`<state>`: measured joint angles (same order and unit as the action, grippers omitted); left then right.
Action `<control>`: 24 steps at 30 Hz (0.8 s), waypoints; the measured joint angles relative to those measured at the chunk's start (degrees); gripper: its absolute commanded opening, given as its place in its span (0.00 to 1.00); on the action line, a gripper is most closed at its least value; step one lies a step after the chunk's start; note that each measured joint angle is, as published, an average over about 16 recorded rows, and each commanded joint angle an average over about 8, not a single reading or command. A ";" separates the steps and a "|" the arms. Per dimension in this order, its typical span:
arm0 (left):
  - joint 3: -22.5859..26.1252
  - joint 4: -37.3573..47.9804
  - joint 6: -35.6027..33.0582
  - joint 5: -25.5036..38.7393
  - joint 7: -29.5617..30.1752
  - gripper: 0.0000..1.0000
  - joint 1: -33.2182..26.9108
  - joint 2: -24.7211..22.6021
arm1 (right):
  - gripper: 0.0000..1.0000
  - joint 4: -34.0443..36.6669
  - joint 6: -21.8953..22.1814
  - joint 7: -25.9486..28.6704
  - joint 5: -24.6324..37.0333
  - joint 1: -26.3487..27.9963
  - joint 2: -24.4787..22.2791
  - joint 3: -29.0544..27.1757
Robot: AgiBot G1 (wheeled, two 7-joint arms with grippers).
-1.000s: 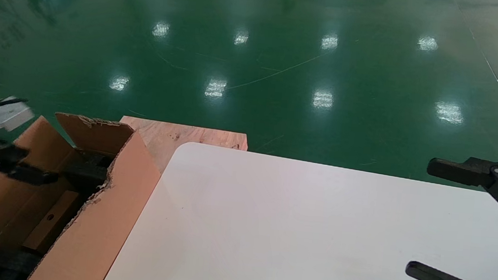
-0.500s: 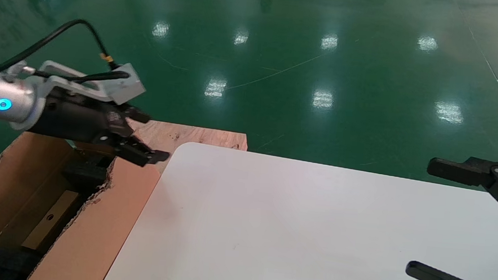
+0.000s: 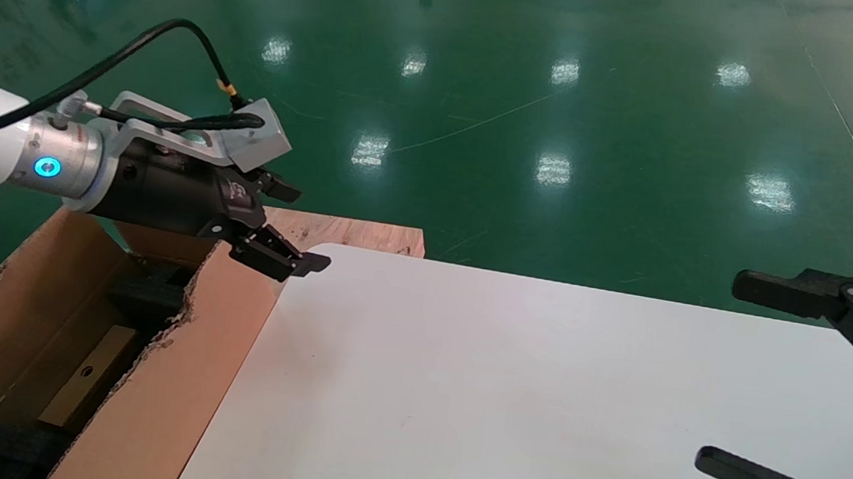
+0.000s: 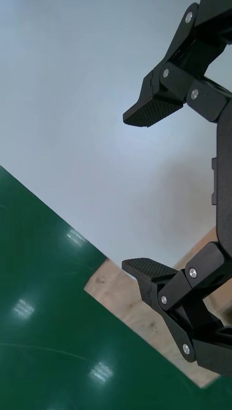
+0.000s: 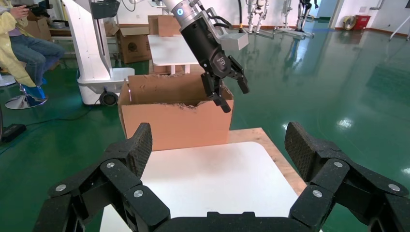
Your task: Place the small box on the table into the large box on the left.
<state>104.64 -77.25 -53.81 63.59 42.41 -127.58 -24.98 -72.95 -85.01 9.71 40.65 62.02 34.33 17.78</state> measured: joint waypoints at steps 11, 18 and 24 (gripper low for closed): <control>-14.73 0.64 -5.28 -3.60 -5.26 1.00 10.97 -1.65 | 1.00 0.02 0.00 -0.01 -0.01 0.01 0.00 0.02; -25.57 1.08 -9.18 -6.26 -9.13 1.00 19.05 -2.88 | 1.00 0.02 0.00 -0.02 -0.02 0.02 -0.01 0.04; -34.87 1.46 -12.53 -8.54 -12.45 1.00 25.98 -3.94 | 1.00 0.02 0.01 -0.03 -0.03 0.02 -0.01 0.05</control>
<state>69.77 -75.79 -66.34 55.05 29.96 -101.61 -28.92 -72.93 -85.01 9.69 40.62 62.04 34.32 17.83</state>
